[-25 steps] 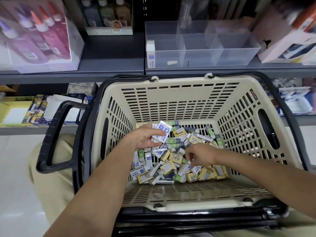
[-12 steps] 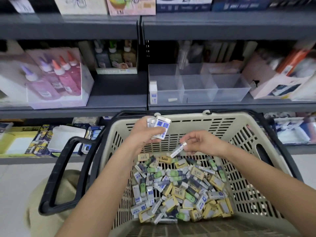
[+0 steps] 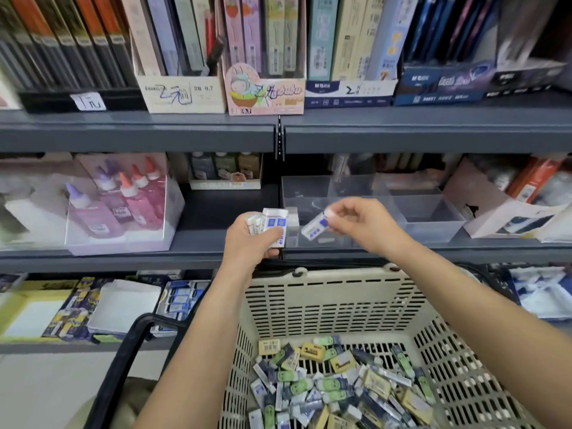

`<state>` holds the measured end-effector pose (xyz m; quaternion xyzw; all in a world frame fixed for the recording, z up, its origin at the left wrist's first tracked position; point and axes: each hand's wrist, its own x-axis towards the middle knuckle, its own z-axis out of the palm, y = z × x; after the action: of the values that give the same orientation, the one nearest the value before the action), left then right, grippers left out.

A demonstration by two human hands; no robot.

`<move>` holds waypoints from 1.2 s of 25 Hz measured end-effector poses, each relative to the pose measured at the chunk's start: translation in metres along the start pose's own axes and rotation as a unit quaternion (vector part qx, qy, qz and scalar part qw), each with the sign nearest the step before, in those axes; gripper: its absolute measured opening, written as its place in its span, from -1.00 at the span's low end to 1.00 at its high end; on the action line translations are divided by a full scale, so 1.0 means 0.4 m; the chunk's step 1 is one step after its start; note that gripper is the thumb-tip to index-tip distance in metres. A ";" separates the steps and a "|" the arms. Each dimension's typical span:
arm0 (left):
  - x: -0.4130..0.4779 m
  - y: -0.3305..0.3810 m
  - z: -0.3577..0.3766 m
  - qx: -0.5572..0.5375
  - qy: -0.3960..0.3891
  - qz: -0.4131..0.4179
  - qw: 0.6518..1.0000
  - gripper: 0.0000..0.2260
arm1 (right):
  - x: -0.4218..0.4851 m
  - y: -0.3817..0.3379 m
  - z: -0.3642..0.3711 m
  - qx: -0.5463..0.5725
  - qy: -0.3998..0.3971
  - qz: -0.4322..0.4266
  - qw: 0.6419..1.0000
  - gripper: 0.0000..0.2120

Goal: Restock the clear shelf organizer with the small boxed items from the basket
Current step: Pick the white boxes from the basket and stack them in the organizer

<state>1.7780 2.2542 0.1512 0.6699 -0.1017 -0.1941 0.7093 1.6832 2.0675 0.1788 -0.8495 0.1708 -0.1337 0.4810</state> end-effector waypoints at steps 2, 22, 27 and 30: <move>0.024 -0.008 -0.001 -0.024 0.043 0.000 0.999 -0.75 | 0.058 -0.023 0.004 -0.081 0.042 -0.028 0.995 -0.93; 0.072 -0.059 -0.001 -0.099 0.032 -0.061 0.993 -0.75 | 0.167 -0.026 0.115 -0.188 -0.027 -0.068 0.979 -0.80; 0.052 -0.053 -0.003 -0.099 -0.069 -0.035 0.992 -0.81 | 0.118 -0.074 0.122 -0.074 -0.119 -0.060 0.988 -0.91; 0.053 -0.052 -0.001 -0.172 -0.042 -0.086 0.980 -0.84 | 0.122 -0.075 0.071 -0.018 -0.085 -0.020 0.996 -0.93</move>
<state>1.7946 2.2452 0.1281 0.5350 -0.0384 -0.2972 0.7899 1.7433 2.0835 0.1936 -0.8696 0.1151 -0.0674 0.4755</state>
